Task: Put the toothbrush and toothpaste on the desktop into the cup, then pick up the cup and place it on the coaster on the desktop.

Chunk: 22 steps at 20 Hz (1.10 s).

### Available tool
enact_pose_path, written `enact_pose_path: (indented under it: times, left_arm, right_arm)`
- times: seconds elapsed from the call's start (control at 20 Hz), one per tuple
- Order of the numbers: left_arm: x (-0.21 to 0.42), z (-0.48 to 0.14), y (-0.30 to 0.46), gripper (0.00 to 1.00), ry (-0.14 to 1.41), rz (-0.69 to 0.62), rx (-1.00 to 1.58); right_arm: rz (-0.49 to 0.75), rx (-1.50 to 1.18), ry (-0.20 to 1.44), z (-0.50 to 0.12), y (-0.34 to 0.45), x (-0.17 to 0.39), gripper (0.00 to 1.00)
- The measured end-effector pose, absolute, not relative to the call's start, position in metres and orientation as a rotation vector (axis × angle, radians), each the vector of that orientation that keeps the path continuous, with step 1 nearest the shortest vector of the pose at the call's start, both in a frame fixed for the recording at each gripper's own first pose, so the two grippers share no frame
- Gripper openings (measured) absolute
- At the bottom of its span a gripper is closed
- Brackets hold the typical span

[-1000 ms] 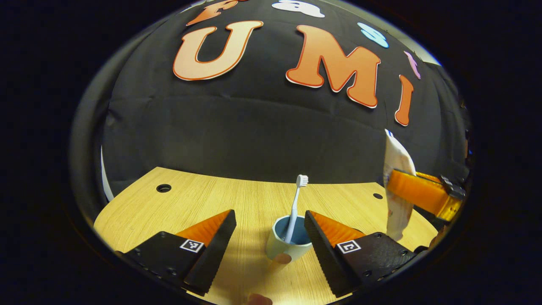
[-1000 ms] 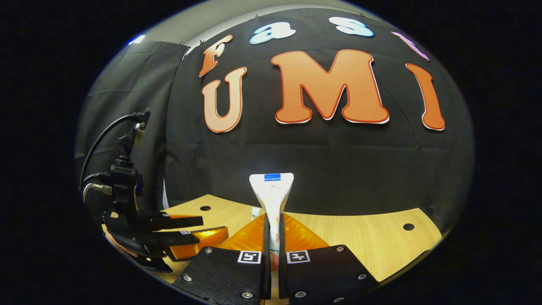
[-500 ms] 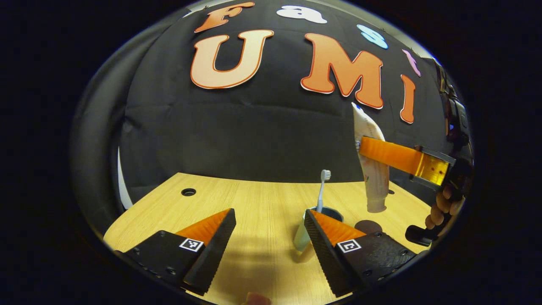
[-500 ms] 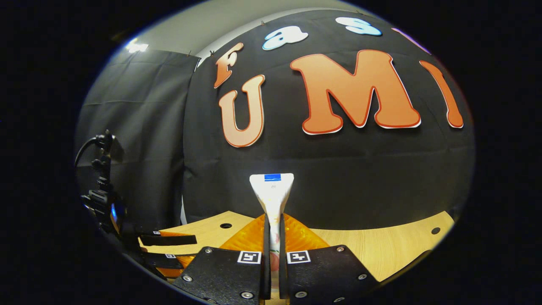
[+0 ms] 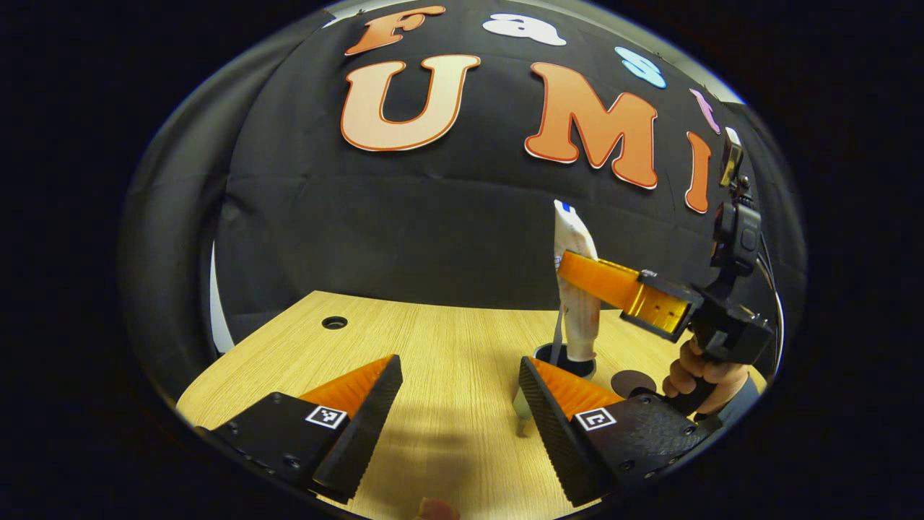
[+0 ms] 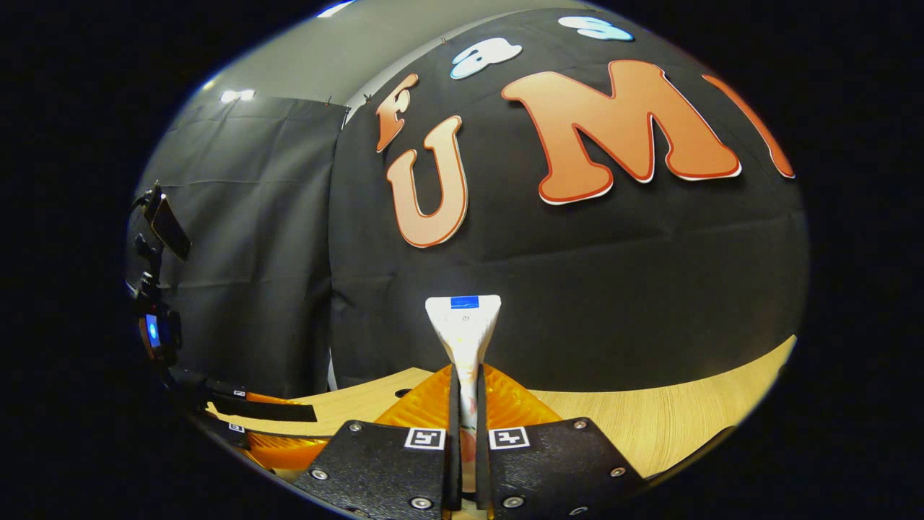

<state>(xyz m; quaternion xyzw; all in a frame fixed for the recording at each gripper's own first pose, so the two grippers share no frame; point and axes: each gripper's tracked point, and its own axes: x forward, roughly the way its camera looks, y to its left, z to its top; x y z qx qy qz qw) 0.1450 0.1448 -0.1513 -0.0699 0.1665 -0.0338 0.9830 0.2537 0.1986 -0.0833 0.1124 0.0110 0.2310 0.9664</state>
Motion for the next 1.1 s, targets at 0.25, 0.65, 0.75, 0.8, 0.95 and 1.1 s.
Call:
enact_pose_path:
  times: [0.25, 0.65, 0.75, 0.8, 0.95, 1.1]
  left_arm:
    - [0.149, -0.157, 0.143, 0.99, 0.333, -0.081, -0.157]
    - [0.155, -0.179, 0.125, 0.99, 0.389, -0.13, -0.169]
    - [0.155, -0.179, 0.119, 0.99, 0.394, -0.149, -0.178]
    - [0.157, -0.182, 0.118, 0.99, 0.399, -0.152, -0.179]
    - [0.157, -0.185, 0.109, 0.99, 0.42, -0.171, -0.177]
    - [0.146, -0.182, 0.097, 0.99, 0.428, -0.199, -0.185]
  right_arm:
    - [0.47, 0.181, 0.092, -0.118, 0.204, 0.254, 0.08]
    - [0.462, 0.069, 0.144, -0.144, 0.2, 0.239, 0.17]
    - [0.462, 0.059, 0.164, -0.147, 0.196, 0.234, 0.19]
    - [0.46, 0.062, 0.168, -0.147, 0.193, 0.231, 0.22]
    - [0.458, 0.056, 0.173, -0.144, 0.187, 0.224, 0.31]
    - [0.451, 0.062, 0.136, -0.125, 0.177, 0.216, 0.53]
